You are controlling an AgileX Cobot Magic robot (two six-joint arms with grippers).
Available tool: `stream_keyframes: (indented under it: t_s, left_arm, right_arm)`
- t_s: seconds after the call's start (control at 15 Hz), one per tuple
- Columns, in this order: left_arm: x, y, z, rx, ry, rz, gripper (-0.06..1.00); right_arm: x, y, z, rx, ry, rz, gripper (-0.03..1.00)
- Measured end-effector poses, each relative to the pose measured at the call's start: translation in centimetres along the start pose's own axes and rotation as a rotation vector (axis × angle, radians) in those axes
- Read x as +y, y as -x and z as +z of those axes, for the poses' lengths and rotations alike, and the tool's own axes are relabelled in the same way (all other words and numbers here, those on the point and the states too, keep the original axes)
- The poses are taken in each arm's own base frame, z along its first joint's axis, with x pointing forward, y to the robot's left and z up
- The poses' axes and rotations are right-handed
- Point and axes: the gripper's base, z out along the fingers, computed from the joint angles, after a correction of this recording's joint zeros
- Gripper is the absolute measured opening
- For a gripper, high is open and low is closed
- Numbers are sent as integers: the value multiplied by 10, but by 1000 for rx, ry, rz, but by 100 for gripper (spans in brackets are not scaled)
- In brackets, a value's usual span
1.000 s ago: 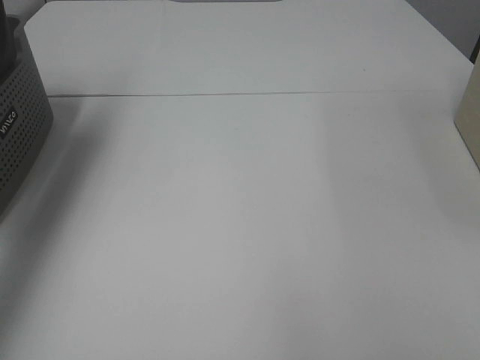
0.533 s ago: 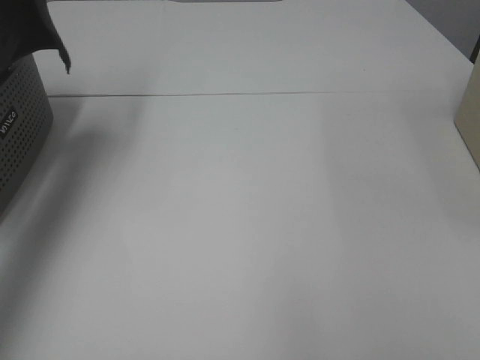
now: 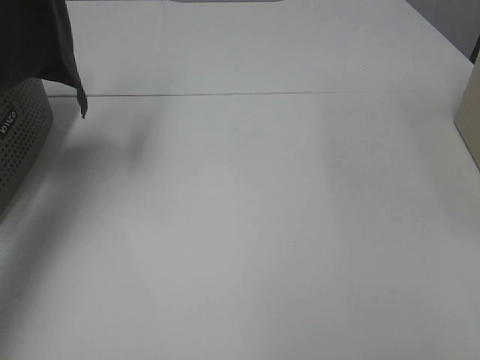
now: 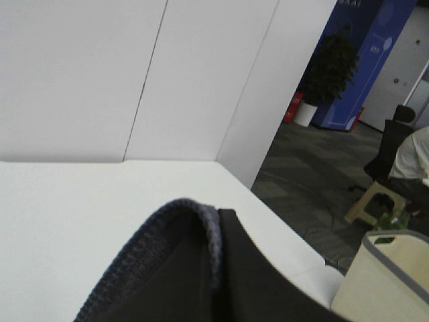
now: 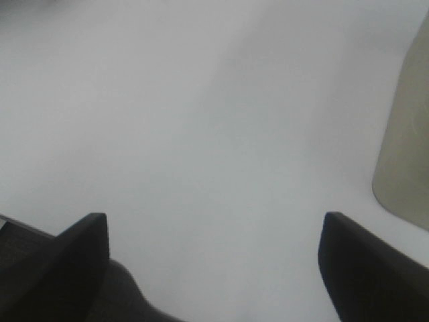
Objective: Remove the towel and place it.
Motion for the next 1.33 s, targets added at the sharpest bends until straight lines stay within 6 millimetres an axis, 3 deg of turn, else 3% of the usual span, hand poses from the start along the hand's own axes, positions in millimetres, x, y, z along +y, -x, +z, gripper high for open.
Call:
stream_keyframes:
  t_s: [0.2, 0.47, 0.67, 0.73, 1.0, 1.2, 1.33]
  left_arm:
    - [-1, -6, 0, 69, -12, 28, 0]
    - [-4, -11, -1, 123, -48, 60, 0]
    - [-6, -13, -1, 142, -69, 65, 0]
    - [-6, -13, -1, 146, -72, 72, 0]
    - [-6, -14, -1, 147, -75, 81, 0]
    - [-6, -14, -1, 148, -75, 81, 0]
    - [-6, -14, -1, 148, -75, 81, 0]
  right_arm:
    - [7, 18, 3, -118, 78, -53, 80]
    - [20, 53, 37, -58, 257, -96, 77]
    - [35, 81, 80, -39, 447, -145, 76]
    - [43, 97, 111, -25, 568, -124, 76]
    - [54, 126, 167, -30, 664, -114, 75]
    - [95, 137, 210, -35, 625, -302, 75]
    - [126, 141, 240, -12, 545, -324, 75]
